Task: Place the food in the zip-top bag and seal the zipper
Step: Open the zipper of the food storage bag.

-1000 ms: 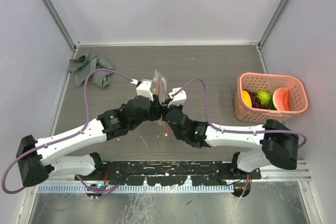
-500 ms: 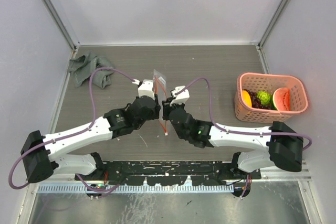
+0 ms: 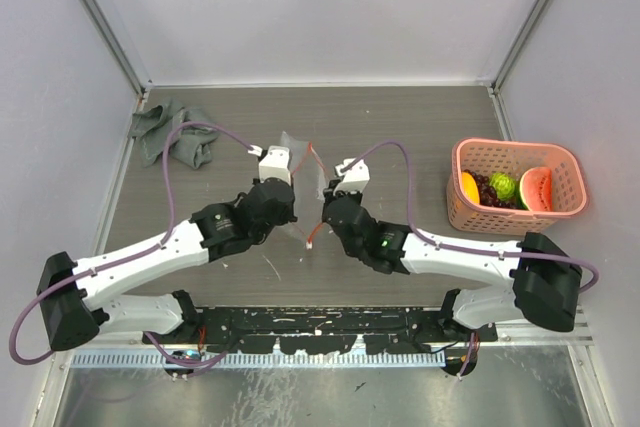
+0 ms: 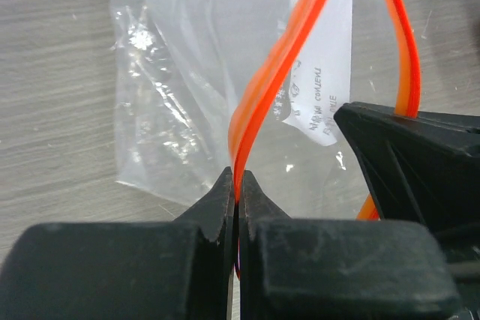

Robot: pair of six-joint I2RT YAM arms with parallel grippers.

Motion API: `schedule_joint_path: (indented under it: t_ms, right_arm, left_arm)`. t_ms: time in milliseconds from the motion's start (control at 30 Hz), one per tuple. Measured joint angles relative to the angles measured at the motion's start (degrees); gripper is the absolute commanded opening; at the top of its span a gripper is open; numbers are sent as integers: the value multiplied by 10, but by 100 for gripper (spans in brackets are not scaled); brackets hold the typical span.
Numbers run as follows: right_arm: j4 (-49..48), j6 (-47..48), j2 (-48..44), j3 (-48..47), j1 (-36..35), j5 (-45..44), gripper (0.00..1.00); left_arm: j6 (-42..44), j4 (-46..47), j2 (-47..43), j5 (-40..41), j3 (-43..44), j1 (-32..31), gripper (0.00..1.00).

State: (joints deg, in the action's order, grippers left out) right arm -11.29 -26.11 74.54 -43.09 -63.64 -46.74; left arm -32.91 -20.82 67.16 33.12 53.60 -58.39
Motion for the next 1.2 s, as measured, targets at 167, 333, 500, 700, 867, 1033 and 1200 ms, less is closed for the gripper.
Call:
schedule_joint_path:
  t_ms: [167, 333, 500, 700, 867, 1033, 1200]
  right_arm:
    - [47, -11, -8, -15, 37, 23, 0]
    - [80, -21, -8, -35, 64, 53, 0]
    - [101, -33, -3, -49, 80, 81, 0]
    - [106, -43, 15, -52, 101, 107, 0]
    - [105, -45, 17, -52, 113, 126, 0]
    - [105, -39, 19, -51, 114, 140, 1]
    - [105, -29, 31, -48, 117, 146, 7]
  left_arm:
    - [30, -49, -1, 32, 56, 0, 0]
    - [68, -115, 15, 41, 136, 11, 0]
    - [109, -186, 60, 23, 223, 38, 0]
    - [156, -268, 110, -17, 298, 67, 0]
    - [190, -305, 123, -52, 320, 82, 0]
    - [218, -293, 122, -80, 296, 87, 0]
    - [232, -287, 122, -92, 252, 88, 0]
